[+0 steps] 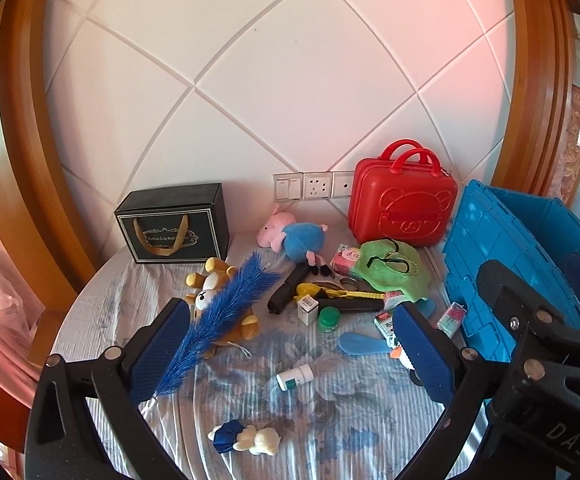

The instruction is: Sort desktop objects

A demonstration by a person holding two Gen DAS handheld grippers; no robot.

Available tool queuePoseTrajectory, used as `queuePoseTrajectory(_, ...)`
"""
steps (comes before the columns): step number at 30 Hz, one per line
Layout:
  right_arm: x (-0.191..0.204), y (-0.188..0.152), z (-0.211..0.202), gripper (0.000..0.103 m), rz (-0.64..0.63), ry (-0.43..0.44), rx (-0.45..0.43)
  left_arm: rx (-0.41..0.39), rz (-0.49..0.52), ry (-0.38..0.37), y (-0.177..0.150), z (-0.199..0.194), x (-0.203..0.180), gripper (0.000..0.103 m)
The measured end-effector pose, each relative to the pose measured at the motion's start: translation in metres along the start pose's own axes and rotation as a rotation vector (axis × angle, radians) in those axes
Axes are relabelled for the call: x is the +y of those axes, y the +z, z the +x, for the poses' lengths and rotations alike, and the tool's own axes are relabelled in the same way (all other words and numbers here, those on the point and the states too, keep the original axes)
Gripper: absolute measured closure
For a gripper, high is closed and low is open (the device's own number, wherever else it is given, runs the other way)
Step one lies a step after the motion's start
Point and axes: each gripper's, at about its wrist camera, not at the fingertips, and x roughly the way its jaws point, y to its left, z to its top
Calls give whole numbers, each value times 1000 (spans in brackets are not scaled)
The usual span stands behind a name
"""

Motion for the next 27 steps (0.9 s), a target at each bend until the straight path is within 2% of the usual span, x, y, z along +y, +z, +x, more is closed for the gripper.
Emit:
queuePoseTrajectory(2, 1, 0, 1, 0, -3, 6, 1, 3, -3, -23, 0, 2, 2, 0)
queuePoseTrajectory(9, 4, -2, 8, 0, -19, 4, 7, 12, 0, -20, -2, 8, 3, 0)
queuePoseTrajectory(18, 13, -9, 13, 0, -26, 54, 20, 5, -33, 41, -11, 9, 16, 0)
queuePoseTrajectory(27, 23, -27, 5, 0, -64, 56, 32, 25, -65, 73, -34, 6, 34, 0)
